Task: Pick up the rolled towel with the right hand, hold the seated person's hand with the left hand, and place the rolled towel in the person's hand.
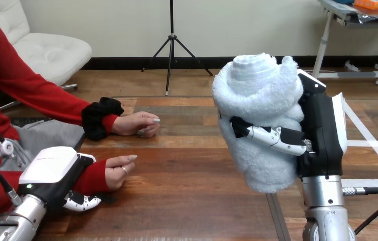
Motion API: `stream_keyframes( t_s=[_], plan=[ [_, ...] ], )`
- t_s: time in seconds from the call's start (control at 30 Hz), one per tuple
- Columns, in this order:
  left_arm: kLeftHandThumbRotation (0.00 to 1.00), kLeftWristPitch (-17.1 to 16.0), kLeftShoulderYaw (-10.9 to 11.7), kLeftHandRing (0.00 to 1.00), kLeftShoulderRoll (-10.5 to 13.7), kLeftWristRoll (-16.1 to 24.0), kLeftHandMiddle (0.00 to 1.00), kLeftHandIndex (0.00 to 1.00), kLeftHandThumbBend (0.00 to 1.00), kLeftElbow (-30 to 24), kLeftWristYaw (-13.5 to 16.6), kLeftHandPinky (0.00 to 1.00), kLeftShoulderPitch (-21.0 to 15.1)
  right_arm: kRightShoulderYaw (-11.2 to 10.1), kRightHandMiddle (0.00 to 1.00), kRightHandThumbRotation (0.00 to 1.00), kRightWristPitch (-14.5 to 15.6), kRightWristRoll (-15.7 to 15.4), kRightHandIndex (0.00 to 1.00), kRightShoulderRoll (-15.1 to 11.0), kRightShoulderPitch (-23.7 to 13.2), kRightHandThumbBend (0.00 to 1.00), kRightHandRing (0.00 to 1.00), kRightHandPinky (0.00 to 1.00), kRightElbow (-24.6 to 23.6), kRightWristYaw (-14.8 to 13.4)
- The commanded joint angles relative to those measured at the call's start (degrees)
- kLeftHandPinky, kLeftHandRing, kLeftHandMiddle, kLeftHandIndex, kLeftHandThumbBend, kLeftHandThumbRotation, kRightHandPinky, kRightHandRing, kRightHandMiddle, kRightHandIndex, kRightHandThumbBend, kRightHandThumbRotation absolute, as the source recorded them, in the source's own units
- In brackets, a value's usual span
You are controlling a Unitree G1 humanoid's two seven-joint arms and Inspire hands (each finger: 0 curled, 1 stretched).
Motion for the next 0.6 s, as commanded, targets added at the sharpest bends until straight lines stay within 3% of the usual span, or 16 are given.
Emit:
stream_keyframes(
  t_s=[0.0,0.43,0.57],
  plan=[
    [0.19,0.2,-1.1,0.41,0.4,0.1,0.46,0.49,0.91,1.6,-1.7,0.41,1.5,-0.7,0.29,0.0,-0.5,0.6,0.31,0.8,-2.1,0.67,0.18,0.14,-3.6,-0.2],
    [0.11,-2.6,-1.0,0.34,0.3,-0.4,0.39,0.41,0.85,0.8,1.7,0.34,1.9,-0.6,0.29,0.0,0.2,0.9,0.31,0.9,-2.1,0.67,0.18,0.14,-3.7,0.0],
    [0.09,-3.0,-0.5,0.33,0.2,-1.2,0.38,0.4,0.84,0.2,1.2,0.32,2.1,-0.6,0.29,0.0,-0.2,0.4,0.31,1.0,-2.4,0.67,0.18,0.14,-3.0,-0.2]
  ],
)
